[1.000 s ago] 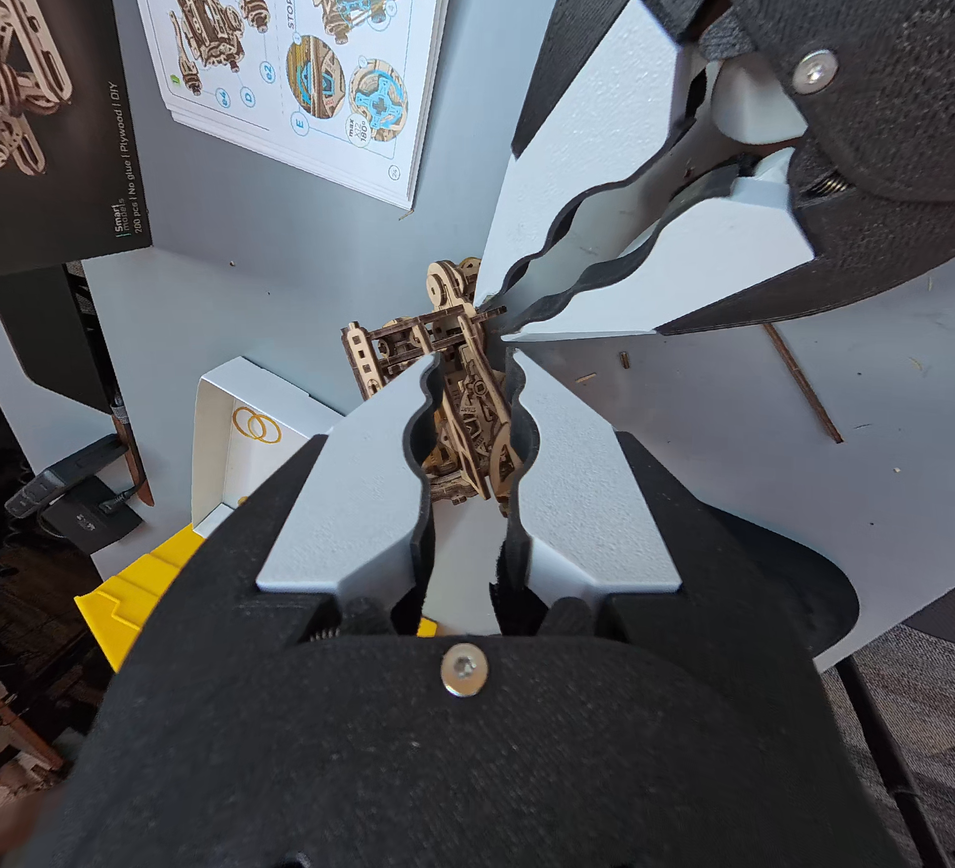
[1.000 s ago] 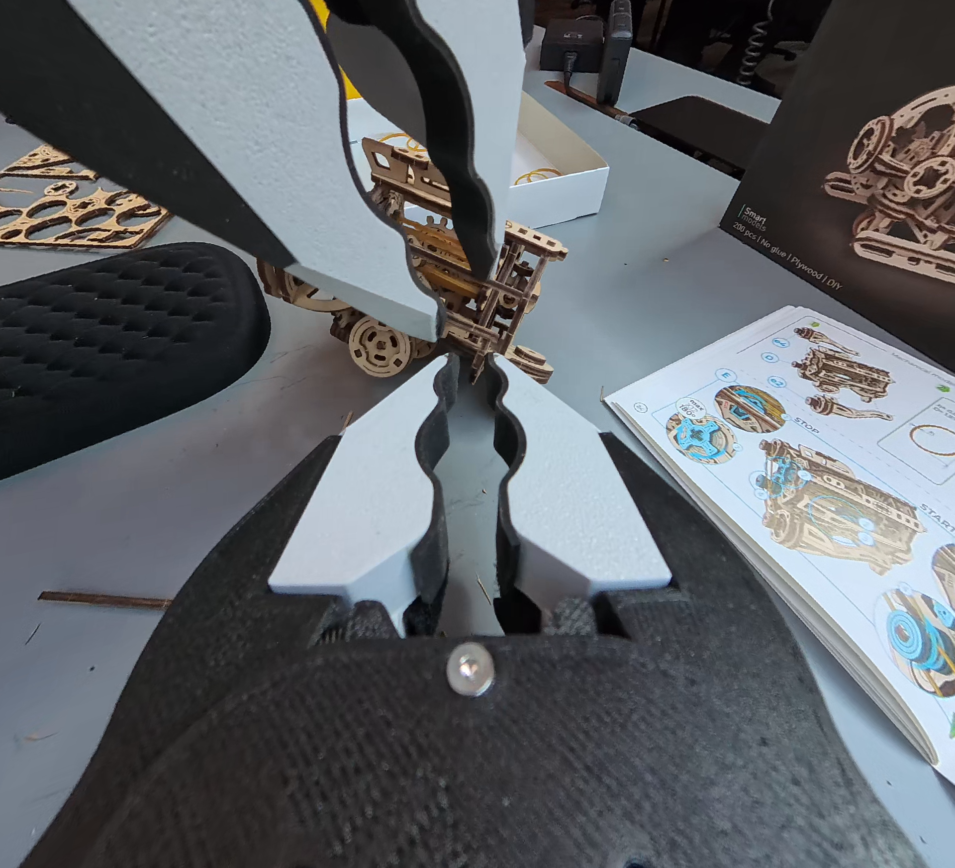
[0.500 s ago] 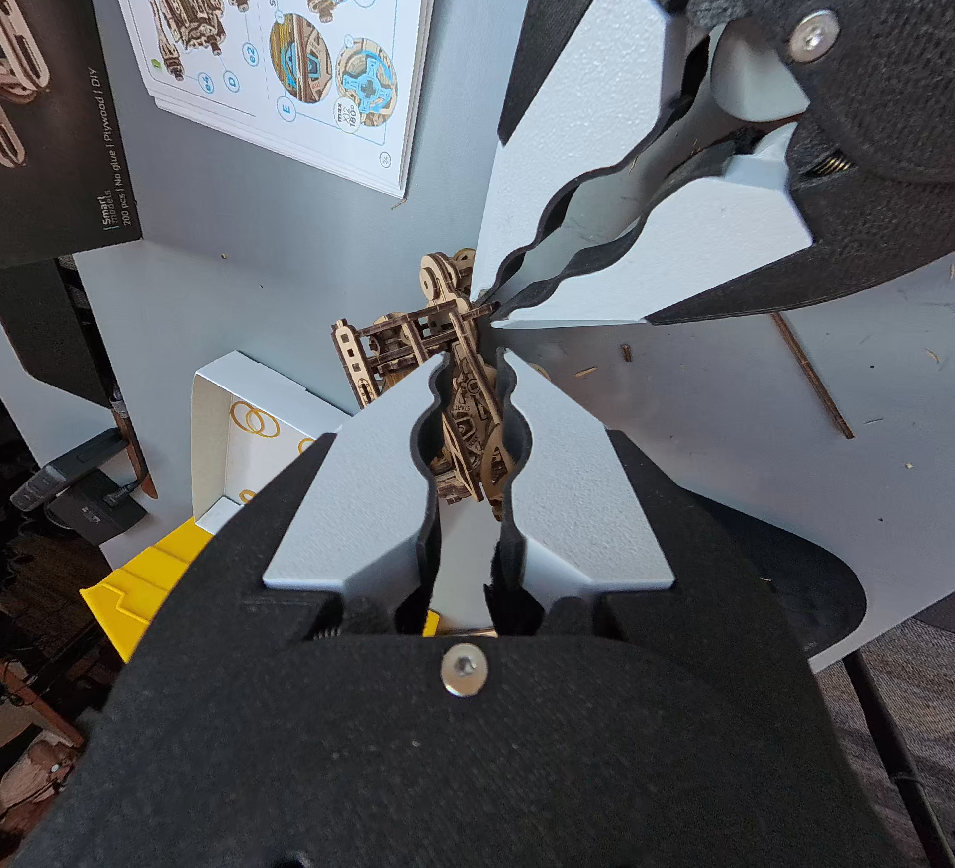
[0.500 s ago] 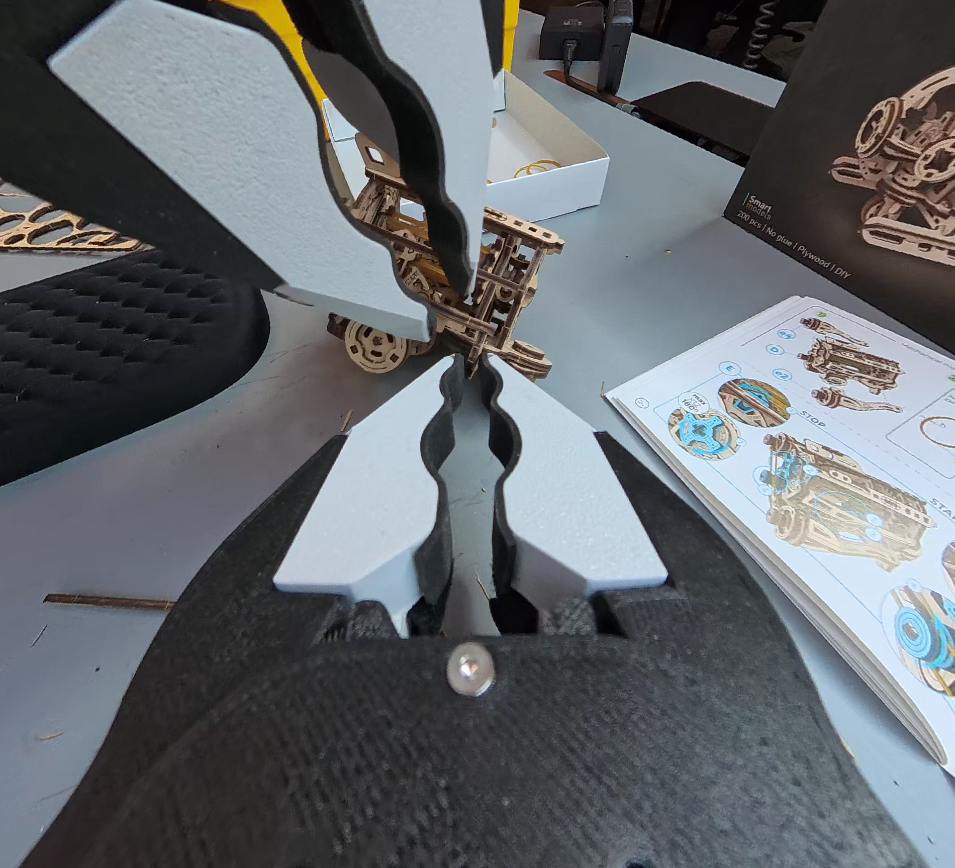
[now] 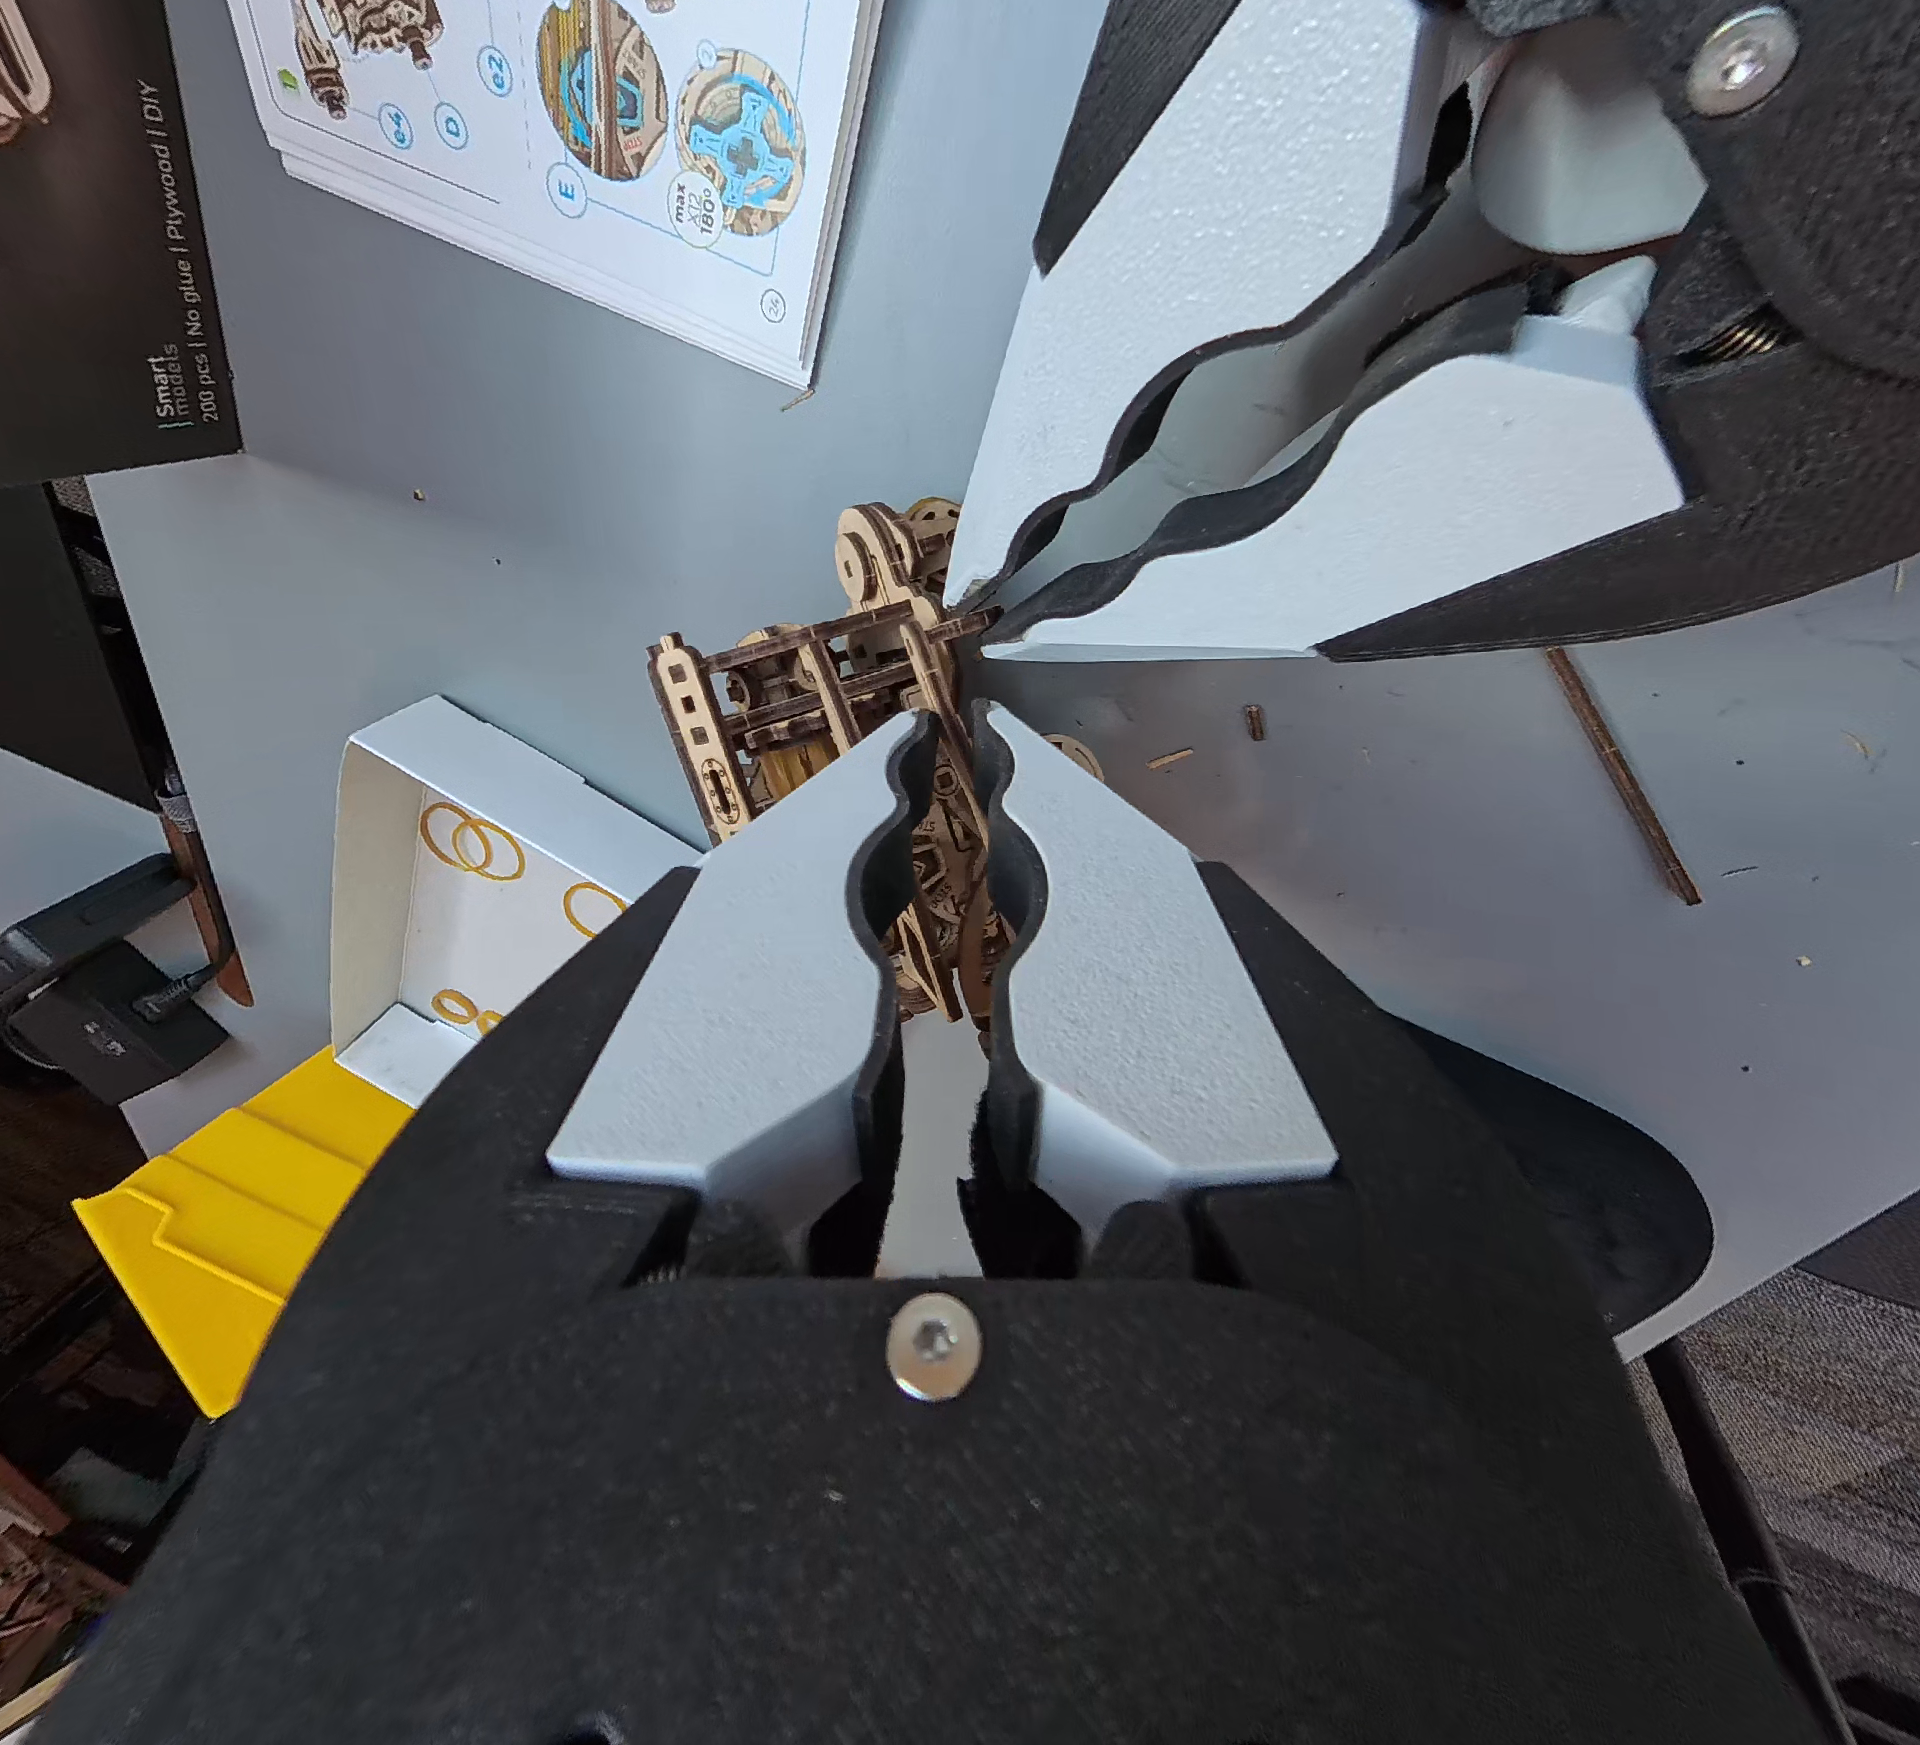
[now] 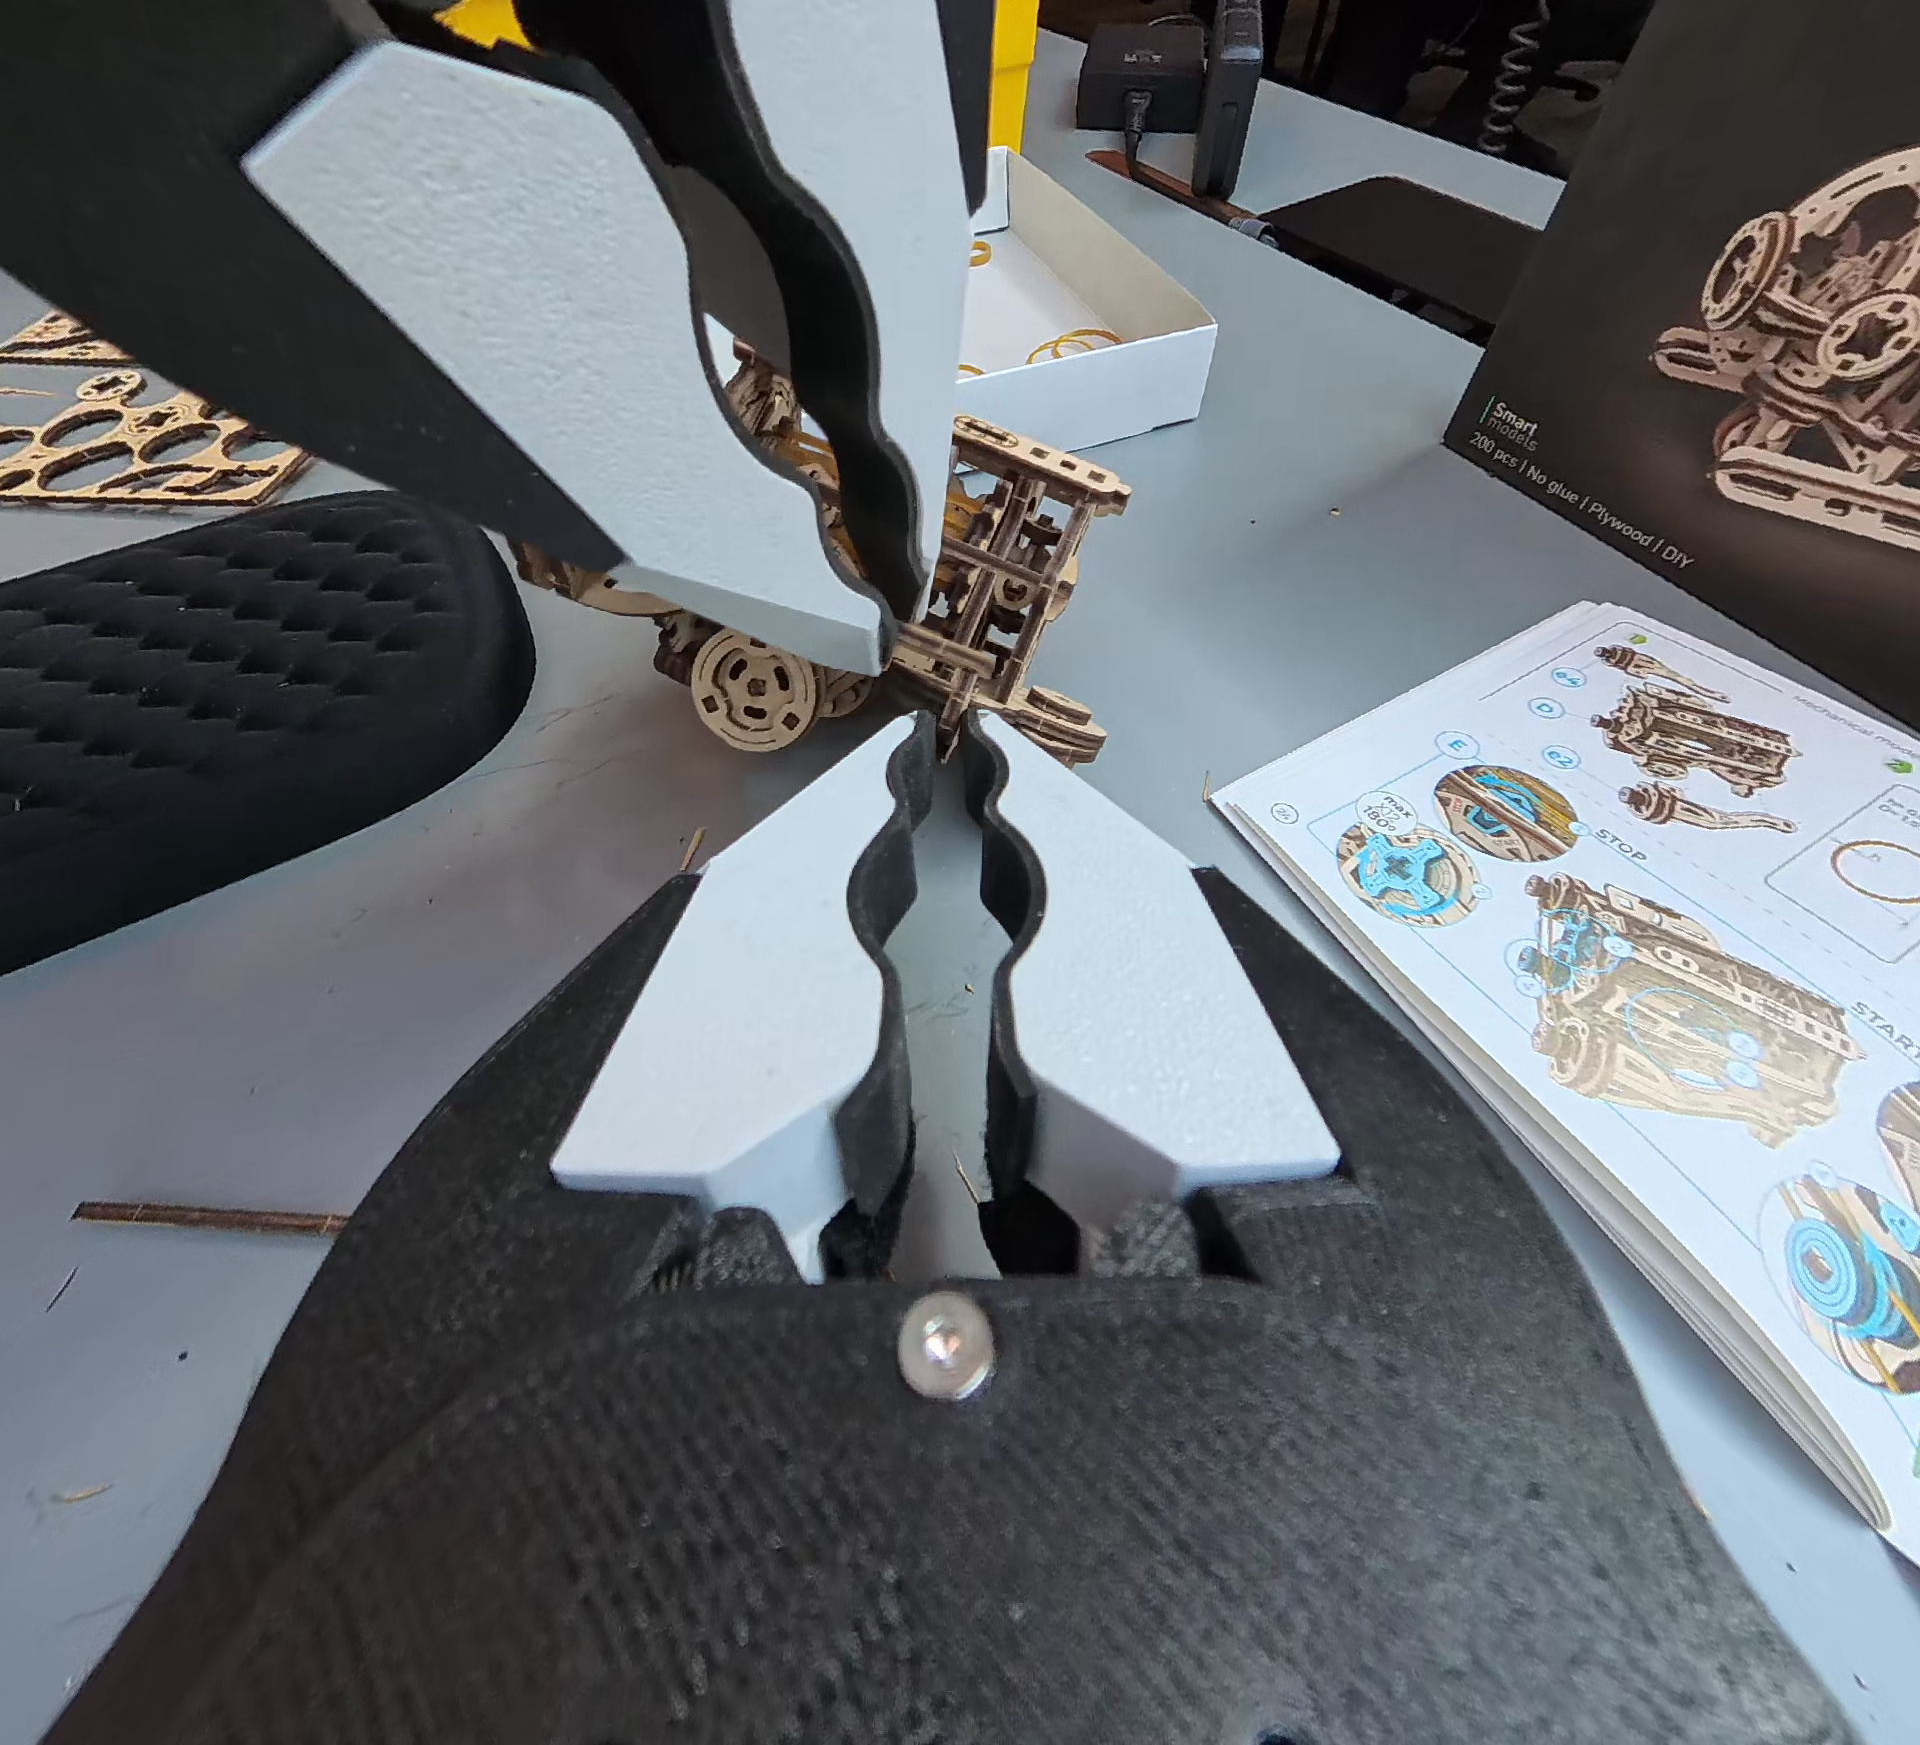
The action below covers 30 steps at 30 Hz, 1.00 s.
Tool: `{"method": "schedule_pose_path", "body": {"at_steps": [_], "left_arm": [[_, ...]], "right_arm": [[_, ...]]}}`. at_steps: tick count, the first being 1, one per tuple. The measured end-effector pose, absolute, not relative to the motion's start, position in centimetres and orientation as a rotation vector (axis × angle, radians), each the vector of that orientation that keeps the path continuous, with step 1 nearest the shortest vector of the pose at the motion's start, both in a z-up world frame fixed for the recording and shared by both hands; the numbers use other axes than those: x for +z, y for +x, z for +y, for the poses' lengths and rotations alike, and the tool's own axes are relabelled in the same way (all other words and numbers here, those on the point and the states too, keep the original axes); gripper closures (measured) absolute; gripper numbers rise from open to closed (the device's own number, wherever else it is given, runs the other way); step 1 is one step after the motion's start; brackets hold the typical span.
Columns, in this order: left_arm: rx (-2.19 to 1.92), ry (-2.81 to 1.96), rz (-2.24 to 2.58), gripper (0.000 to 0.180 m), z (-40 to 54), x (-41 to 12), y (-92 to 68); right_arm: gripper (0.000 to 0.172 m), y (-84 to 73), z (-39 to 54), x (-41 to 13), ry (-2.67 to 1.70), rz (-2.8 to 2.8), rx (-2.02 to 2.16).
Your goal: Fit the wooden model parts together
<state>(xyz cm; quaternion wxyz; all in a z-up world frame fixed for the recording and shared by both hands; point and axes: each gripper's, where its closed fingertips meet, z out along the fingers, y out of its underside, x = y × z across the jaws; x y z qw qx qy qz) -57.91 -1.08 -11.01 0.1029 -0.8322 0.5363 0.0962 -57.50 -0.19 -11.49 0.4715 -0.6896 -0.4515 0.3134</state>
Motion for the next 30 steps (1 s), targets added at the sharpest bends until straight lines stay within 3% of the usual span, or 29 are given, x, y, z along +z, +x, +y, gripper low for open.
{"method": "schedule_pose_path", "body": {"at_steps": [30], "left_arm": [[0.270, -2.359, 1.547, 0.178, -1.36, -10.91, -57.85]], "right_arm": [[0.169, -57.68, -0.25, -11.46, -1.663, -1.120, 0.720]]}}
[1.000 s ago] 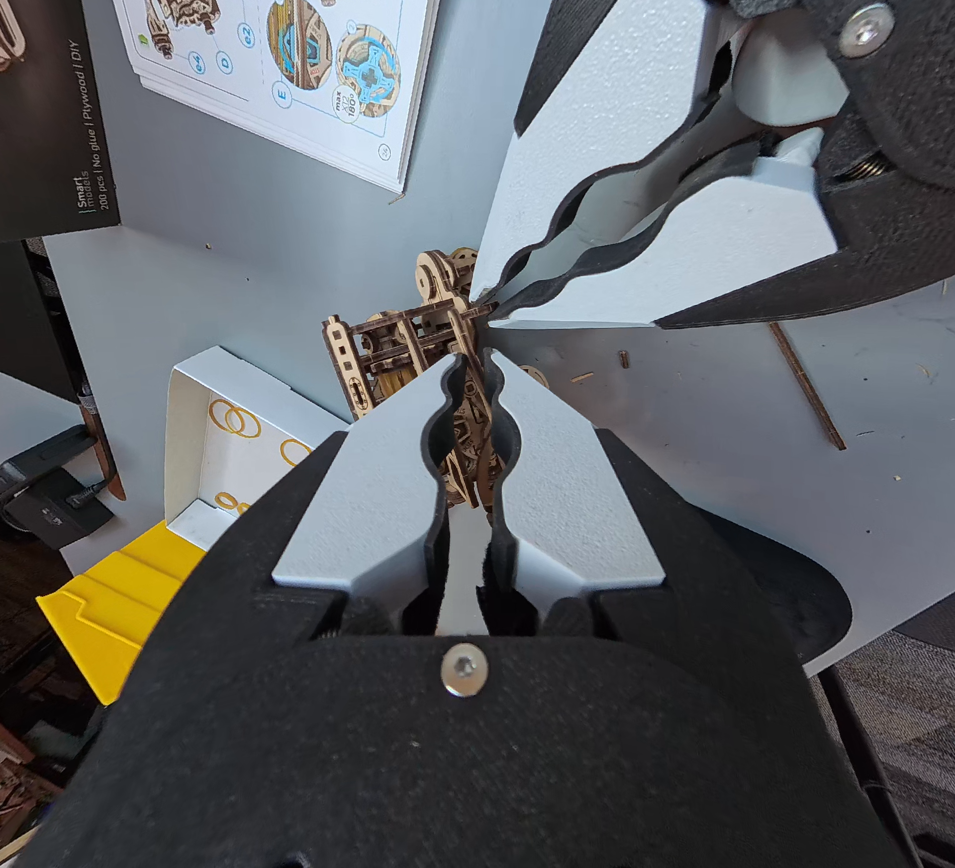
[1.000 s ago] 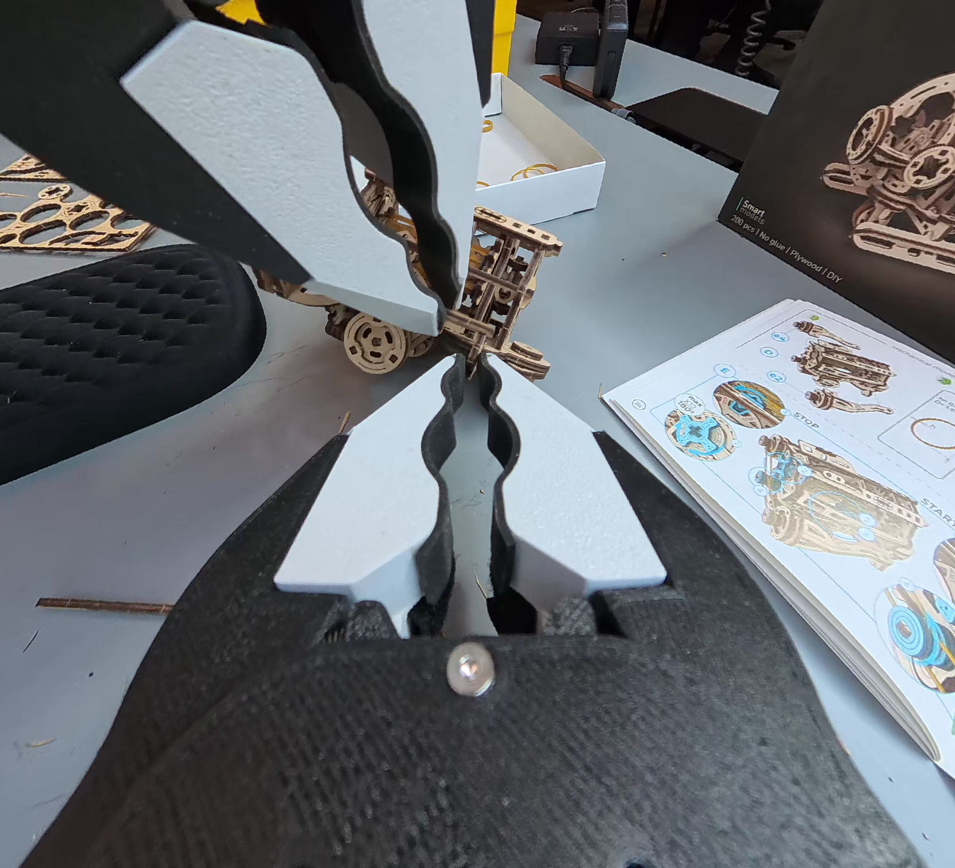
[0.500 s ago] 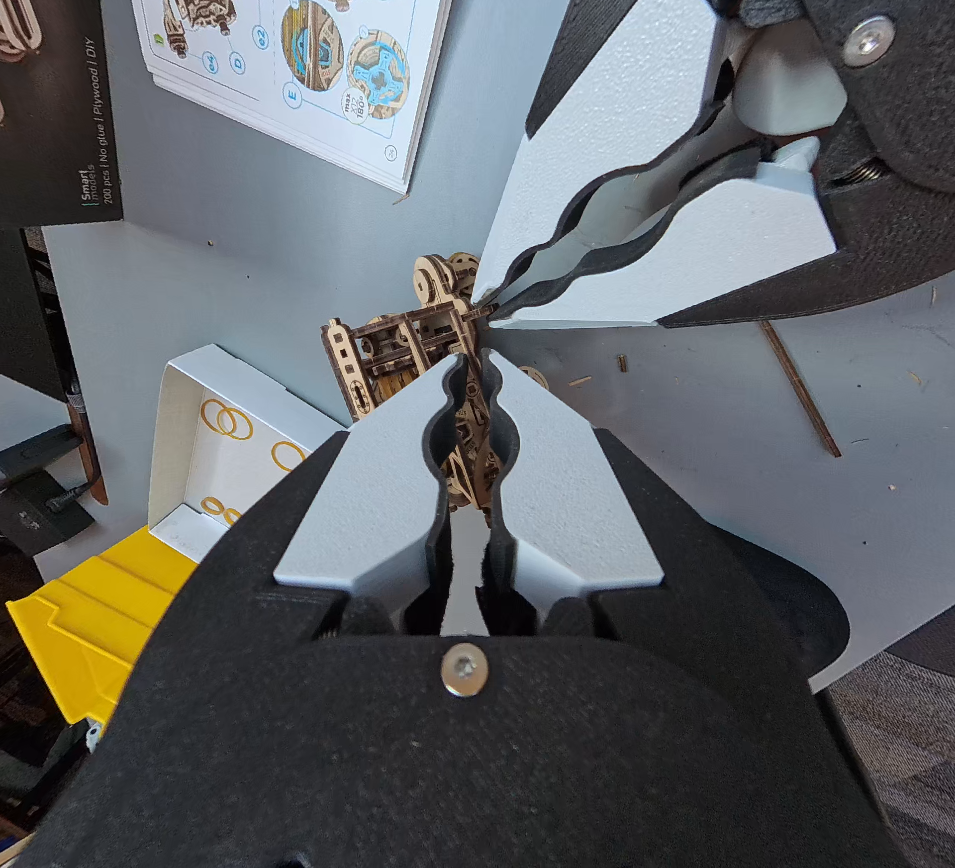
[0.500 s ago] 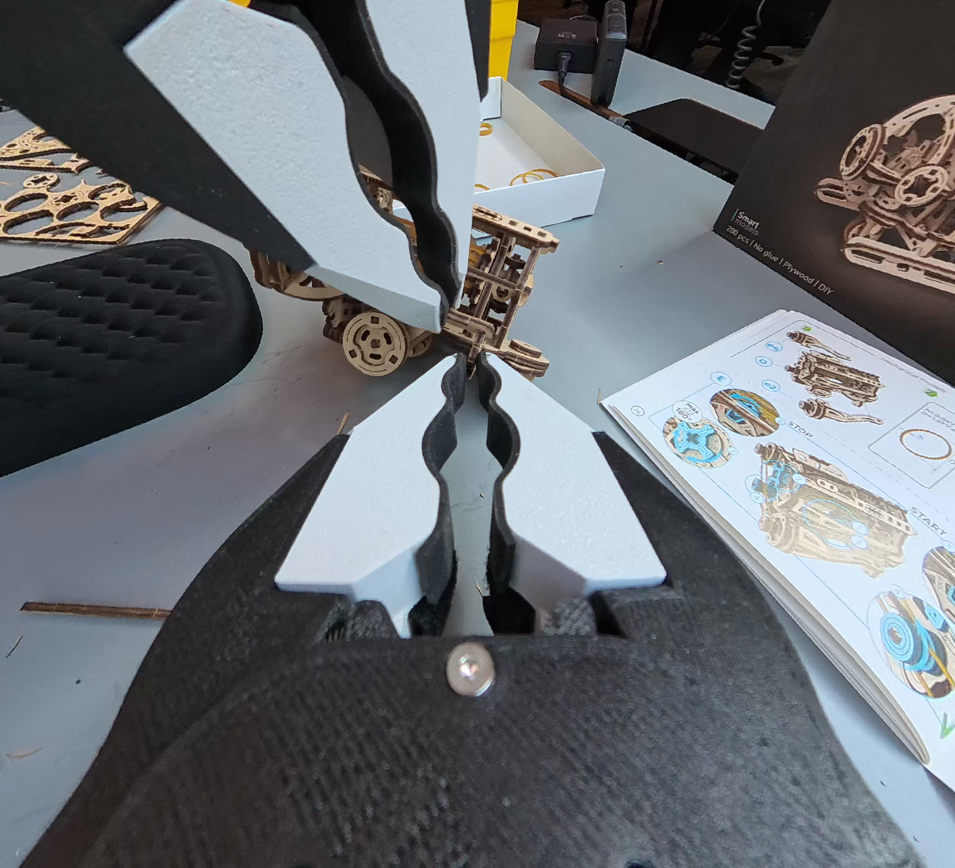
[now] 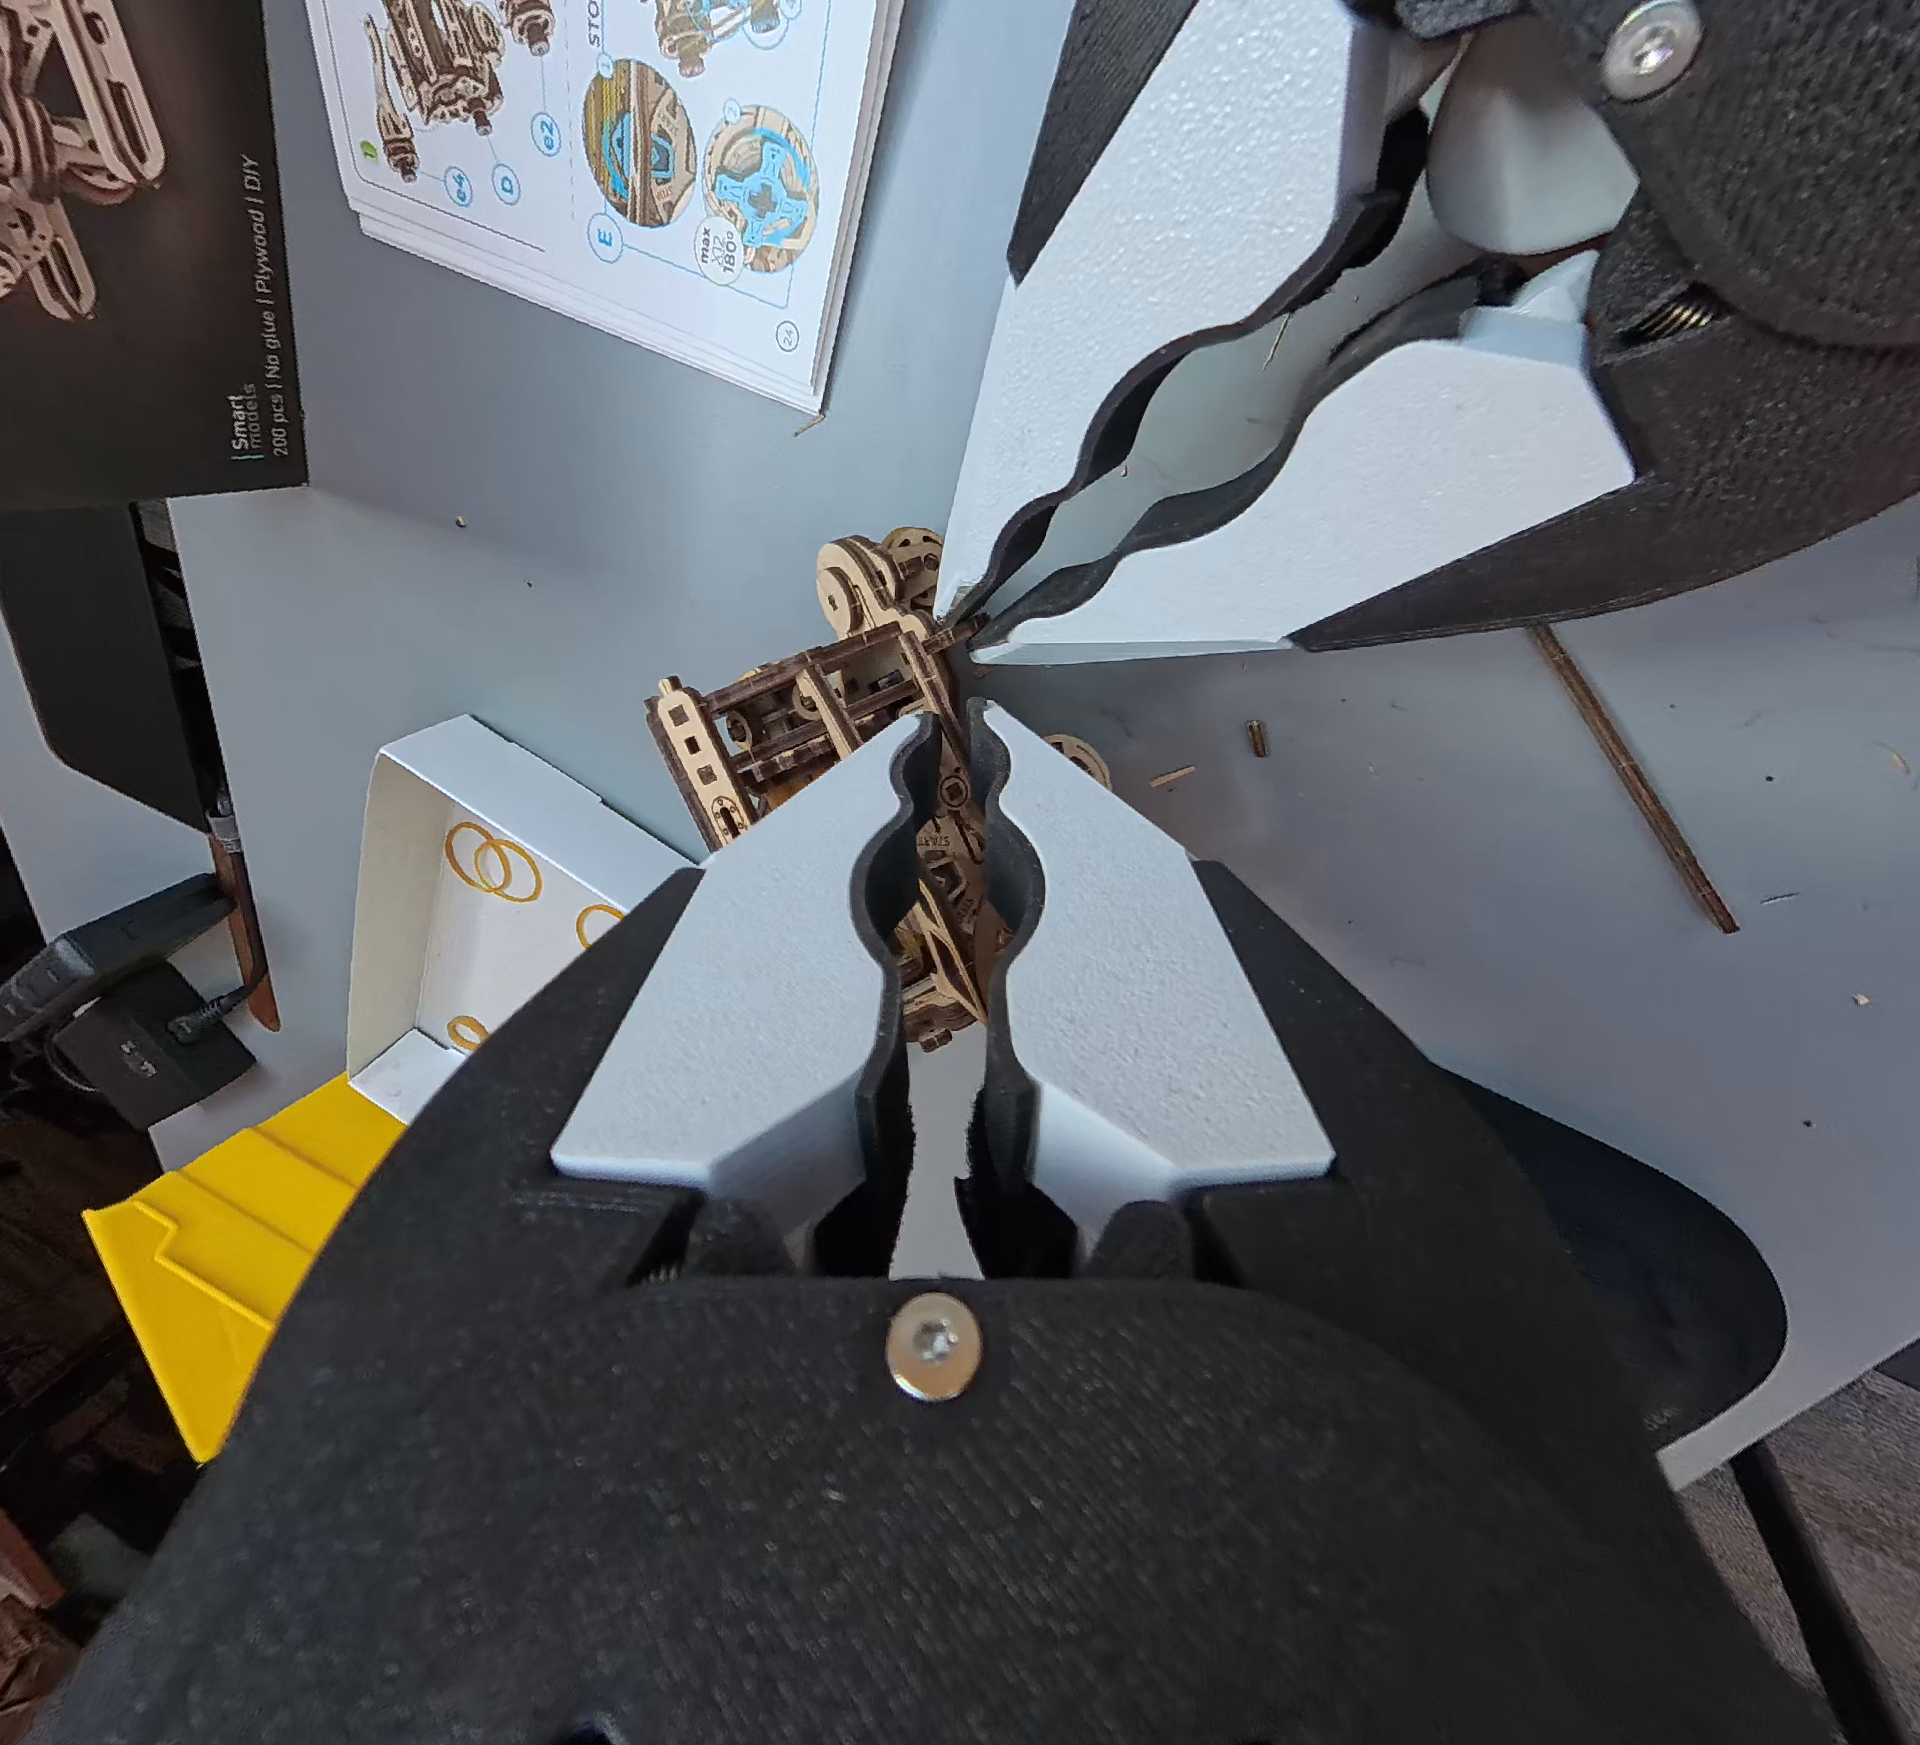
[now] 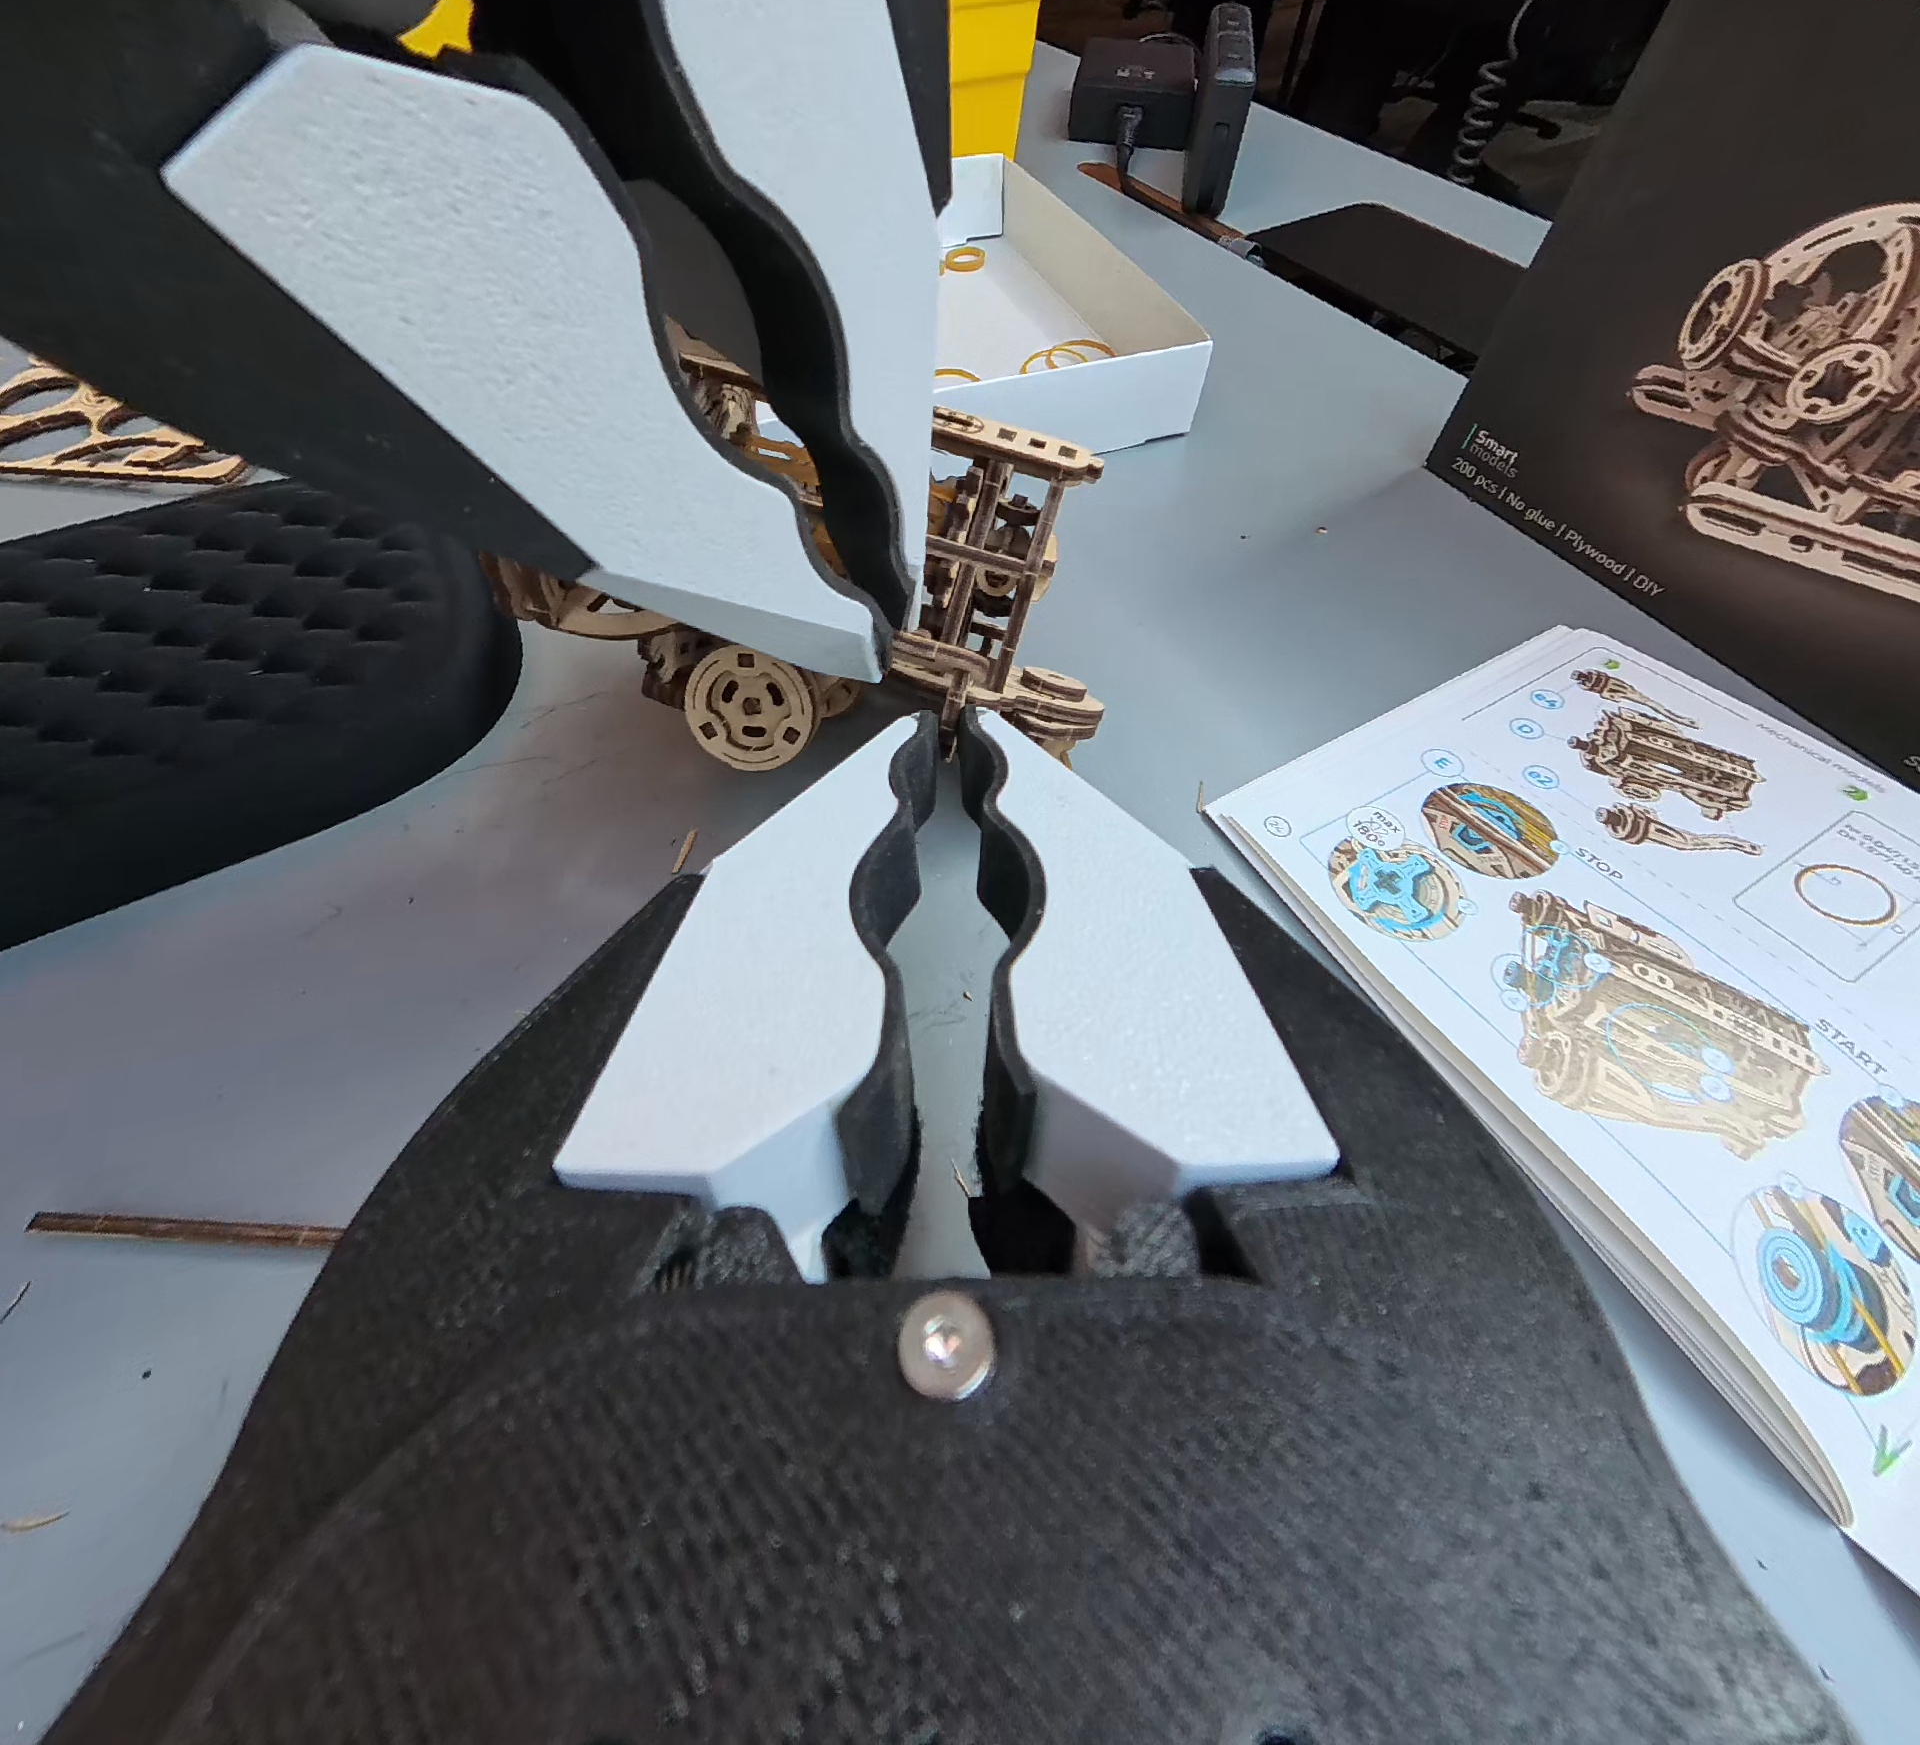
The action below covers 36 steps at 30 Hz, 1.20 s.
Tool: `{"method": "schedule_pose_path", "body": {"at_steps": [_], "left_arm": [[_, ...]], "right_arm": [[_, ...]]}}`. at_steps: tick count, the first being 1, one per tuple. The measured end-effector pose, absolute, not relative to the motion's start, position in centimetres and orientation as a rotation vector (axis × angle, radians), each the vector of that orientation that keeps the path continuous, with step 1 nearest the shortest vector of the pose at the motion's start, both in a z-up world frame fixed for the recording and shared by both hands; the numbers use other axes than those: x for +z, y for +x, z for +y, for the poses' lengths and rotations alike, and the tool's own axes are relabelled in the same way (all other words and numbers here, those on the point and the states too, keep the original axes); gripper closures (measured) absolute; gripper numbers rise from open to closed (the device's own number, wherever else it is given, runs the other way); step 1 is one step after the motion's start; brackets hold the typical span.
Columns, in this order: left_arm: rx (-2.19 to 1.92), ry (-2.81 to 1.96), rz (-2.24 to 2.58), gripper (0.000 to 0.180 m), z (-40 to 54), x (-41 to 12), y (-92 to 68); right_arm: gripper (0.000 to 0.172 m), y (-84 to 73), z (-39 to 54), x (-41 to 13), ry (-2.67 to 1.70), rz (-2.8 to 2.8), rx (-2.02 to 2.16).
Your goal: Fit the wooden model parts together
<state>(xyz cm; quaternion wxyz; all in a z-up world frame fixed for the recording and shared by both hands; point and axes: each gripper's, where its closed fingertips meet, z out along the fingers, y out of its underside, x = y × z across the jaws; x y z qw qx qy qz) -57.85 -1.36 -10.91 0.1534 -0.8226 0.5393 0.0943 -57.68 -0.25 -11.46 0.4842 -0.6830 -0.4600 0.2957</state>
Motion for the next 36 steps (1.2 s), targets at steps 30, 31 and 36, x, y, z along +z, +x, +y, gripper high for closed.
{"method": "schedule_pose_path", "body": {"at_steps": [30, 31, 36], "left_arm": [[0.293, -2.296, 1.579, 0.170, -1.4, -11.0, -57.6], [0.294, -2.296, 1.581, 0.169, -1.4, -10.9, -57.6], [0.290, -2.285, 1.544, 0.162, -1.3, -10.1, -57.6]], "right_arm": [[0.157, -58.1, -0.9, -11.5, -1.651, -1.150, 0.733], [0.157, -58.1, -0.8, -11.5, -1.650, -1.149, 0.731], [0.143, -57.0, -0.1, -11.4, -1.644, -1.157, 0.684]]}}
